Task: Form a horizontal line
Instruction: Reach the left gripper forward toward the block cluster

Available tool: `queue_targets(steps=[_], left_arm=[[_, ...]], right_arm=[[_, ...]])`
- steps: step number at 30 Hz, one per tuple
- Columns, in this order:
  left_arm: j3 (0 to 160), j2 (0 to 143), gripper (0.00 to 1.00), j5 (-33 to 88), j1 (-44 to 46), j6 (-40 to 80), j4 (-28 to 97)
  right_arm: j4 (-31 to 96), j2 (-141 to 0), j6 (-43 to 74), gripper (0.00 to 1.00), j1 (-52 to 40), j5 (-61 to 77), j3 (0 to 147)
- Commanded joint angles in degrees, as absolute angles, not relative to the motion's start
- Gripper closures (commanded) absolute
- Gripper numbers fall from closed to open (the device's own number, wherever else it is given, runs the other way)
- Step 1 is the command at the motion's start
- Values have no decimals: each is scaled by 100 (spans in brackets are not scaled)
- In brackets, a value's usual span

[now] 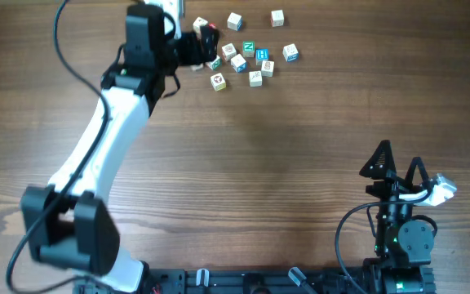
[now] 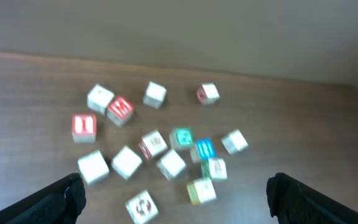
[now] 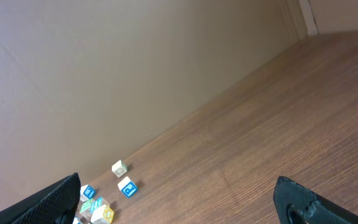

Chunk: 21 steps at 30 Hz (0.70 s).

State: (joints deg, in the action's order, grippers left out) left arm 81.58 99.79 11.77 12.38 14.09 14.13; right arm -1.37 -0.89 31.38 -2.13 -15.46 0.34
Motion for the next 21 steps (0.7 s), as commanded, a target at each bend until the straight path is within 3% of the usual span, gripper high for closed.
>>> queue_targets(steps=[1,5,15,21], left_arm=[[8772,10709,5,451,1444,1374,1435],[8836,11218,11,187,1518,1398,1424],[8836,11791,14,45,1516,819,1542],[8836,11985,14,-1155,1376,2274,1597]], right_arm=[[-165,-21,3061,0,-189,-1503,30],[-165,-21,3061,0,-189,-1503,30],[-165,-21,3061,0,-189,-1503,30],[-165,-21,3061,1,-189,-1503,30]])
